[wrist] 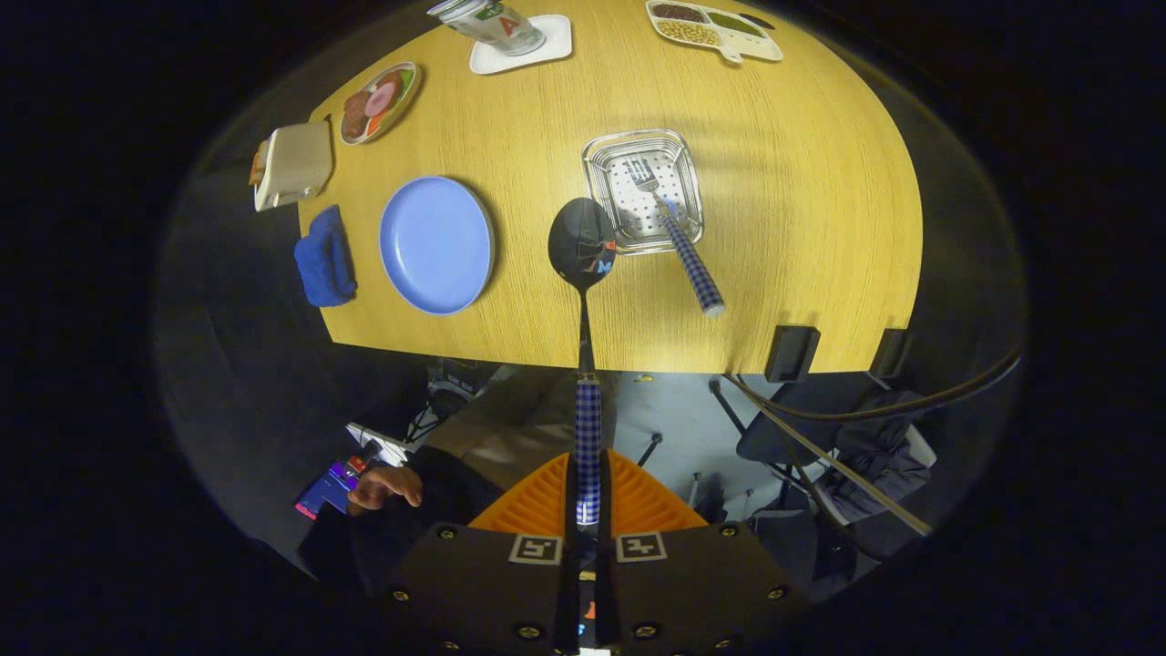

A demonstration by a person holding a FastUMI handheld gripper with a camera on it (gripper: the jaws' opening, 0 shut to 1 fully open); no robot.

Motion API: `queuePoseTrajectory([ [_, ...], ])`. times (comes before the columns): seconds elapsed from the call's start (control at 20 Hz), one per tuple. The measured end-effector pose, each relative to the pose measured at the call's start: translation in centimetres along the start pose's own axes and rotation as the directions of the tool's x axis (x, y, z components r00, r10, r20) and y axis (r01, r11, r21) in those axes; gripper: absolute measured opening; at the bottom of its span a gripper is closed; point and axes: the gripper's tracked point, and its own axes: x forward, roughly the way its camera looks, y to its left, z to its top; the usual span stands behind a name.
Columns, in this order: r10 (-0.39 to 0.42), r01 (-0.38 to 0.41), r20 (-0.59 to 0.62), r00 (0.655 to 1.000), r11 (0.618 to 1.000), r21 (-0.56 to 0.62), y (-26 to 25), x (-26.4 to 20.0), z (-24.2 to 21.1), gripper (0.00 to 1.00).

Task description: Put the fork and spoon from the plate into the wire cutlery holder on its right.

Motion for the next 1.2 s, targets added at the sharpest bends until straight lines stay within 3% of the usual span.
queuePoseTrajectory([
  [0.3, -0.039, 0.044, -0.048, 0.998, 0.995, 0.086, -0.9, 0.2, 3.6, 0.07],
  [0.75, -0.127, 0.143, -0.199, 0.972, 0.987, 0.069, -1.3, 1.7, 6.6, 0.07],
  [1.2, -0.156, 0.174, -0.255, 0.954, 0.984, 0.047, -1.0, 2.0, 9.4, 0.11],
])
